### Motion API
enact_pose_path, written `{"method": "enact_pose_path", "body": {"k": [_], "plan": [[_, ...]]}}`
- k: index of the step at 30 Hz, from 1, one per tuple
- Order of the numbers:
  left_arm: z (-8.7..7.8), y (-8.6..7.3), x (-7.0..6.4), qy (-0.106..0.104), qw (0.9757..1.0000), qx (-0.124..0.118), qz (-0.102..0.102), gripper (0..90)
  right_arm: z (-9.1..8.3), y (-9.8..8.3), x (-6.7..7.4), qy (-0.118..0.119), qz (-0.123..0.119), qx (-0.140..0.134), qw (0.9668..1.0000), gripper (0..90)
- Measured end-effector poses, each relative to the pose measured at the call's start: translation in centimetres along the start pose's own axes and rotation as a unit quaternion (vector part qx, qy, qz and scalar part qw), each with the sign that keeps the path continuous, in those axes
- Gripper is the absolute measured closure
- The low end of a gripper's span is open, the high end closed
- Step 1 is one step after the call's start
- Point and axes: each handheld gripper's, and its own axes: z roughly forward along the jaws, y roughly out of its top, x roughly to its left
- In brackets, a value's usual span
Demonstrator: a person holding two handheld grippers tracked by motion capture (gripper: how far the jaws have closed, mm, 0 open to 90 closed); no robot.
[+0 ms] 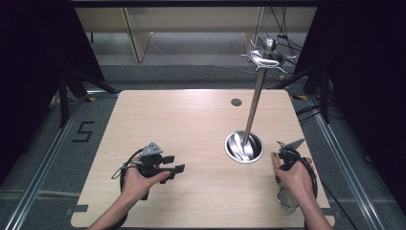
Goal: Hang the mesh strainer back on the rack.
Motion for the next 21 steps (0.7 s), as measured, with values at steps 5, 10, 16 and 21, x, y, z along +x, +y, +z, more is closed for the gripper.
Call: {"method": "enact_pose_path", "body": {"k": [5,10,16,21], "plan": [[0.0,0.0,0.0,0.002,1.0000,-0.002,-0.001,39.1,-0.2,0.0,-0.1,0.008,-0.014,0.000,0.9999,69.0],[0.0,0.0,0.0,-0.003,1.0000,-0.005,-0.005,39.1,-0.4,-0.3,-0.1,0.003,-0.023,-0.018,0.9996,69.0],[-0.1,0.0,0.0,-0.001,1.0000,-0.004,-0.002,39.1,-1.0,-0.7,-0.5,0.015,-0.029,-0.036,0.9988,69.1],[-0.1,0.0,0.0,-0.002,1.0000,-0.003,-0.001,39.2,-1.6,-1.0,-1.0,0.014,-0.035,-0.064,0.9973,69.2]]}}
